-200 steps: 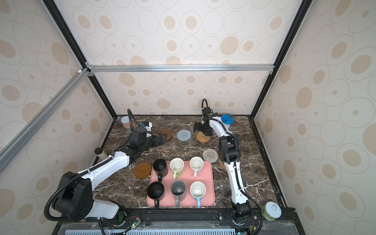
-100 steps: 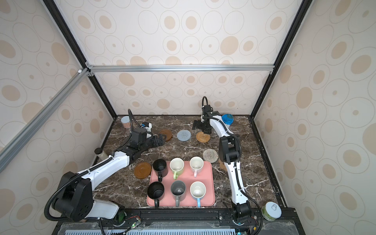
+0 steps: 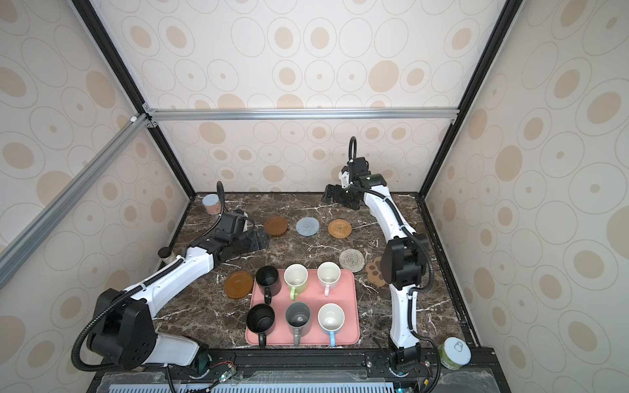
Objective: Place cups on coasters
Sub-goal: Move the coaster to the center of the table.
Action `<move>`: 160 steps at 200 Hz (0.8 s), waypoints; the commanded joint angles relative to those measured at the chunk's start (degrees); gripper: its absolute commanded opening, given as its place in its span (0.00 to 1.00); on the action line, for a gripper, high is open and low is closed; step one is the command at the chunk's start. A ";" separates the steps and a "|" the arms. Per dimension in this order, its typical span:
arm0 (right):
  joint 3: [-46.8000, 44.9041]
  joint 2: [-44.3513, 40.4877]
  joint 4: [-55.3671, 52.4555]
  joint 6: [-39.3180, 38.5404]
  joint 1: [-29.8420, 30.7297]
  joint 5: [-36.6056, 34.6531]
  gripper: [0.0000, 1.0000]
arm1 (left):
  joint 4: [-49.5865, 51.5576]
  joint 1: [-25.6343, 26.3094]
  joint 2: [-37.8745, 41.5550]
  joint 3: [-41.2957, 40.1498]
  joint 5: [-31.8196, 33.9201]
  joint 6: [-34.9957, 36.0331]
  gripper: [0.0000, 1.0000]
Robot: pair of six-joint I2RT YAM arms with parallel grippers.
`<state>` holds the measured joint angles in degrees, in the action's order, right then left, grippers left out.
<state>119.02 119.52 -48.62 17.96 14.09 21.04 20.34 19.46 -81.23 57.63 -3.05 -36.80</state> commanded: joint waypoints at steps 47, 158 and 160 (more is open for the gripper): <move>-17.60 -10.57 -1.33 -5.94 -0.46 -0.08 1.00 | 1.93 -7.48 7.52 -12.22 -9.24 -12.45 1.00; -24.78 -15.96 0.30 -4.64 -1.42 -0.25 1.00 | -10.12 -9.36 5.09 -22.53 -15.76 -23.07 1.00; -24.80 -16.05 0.35 -4.61 -1.43 -0.35 1.00 | -10.20 -9.36 5.02 -22.66 -15.69 -23.13 1.00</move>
<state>95.37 105.71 -48.18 13.47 13.10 20.95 12.82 10.57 -75.24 36.27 -18.17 -56.49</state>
